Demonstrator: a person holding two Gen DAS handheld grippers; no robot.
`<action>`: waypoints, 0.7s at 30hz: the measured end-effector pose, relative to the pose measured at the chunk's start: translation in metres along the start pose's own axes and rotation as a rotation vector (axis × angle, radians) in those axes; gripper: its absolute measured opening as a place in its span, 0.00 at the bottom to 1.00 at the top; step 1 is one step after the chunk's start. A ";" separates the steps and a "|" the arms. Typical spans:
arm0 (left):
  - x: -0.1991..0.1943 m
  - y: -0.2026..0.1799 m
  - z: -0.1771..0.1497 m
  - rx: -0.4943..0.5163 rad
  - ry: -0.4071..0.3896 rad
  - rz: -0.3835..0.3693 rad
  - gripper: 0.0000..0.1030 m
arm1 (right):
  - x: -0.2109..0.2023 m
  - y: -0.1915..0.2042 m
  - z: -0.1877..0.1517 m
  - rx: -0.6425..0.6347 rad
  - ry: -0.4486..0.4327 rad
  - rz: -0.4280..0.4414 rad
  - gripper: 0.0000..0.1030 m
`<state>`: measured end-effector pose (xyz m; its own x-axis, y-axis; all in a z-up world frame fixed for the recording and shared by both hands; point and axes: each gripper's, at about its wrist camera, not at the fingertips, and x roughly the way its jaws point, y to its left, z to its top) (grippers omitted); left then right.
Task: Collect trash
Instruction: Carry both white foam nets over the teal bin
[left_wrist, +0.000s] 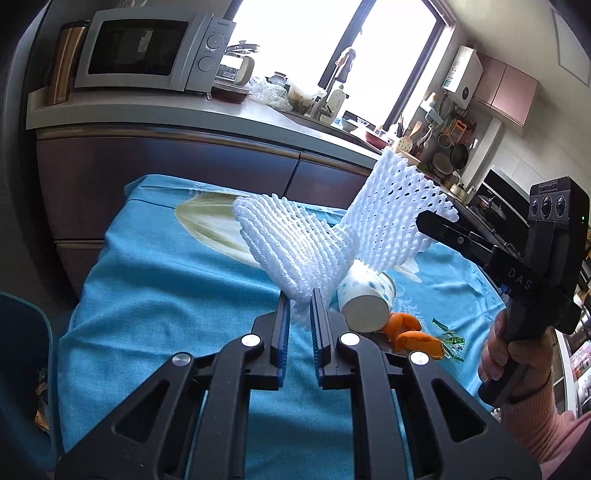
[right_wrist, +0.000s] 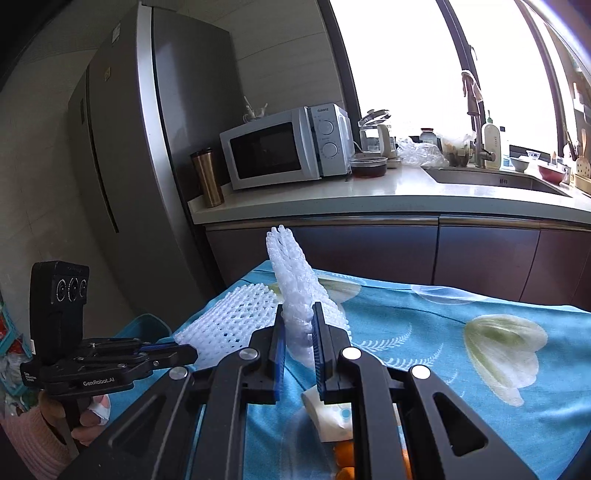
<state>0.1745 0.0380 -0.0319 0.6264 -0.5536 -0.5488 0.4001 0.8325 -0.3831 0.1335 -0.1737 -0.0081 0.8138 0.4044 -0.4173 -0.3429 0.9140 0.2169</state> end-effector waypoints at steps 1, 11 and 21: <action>-0.004 0.002 0.000 -0.003 -0.003 0.002 0.11 | -0.001 0.002 -0.001 0.009 0.000 0.015 0.12; -0.044 0.026 -0.017 -0.042 -0.043 0.040 0.11 | 0.003 0.023 -0.007 0.051 0.020 0.139 0.12; -0.087 0.048 -0.037 -0.048 -0.068 0.105 0.11 | 0.015 0.046 -0.016 0.059 0.057 0.226 0.12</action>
<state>0.1146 0.1255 -0.0301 0.7078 -0.4596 -0.5365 0.2989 0.8829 -0.3621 0.1229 -0.1252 -0.0189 0.6909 0.6013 -0.4013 -0.4841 0.7971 0.3608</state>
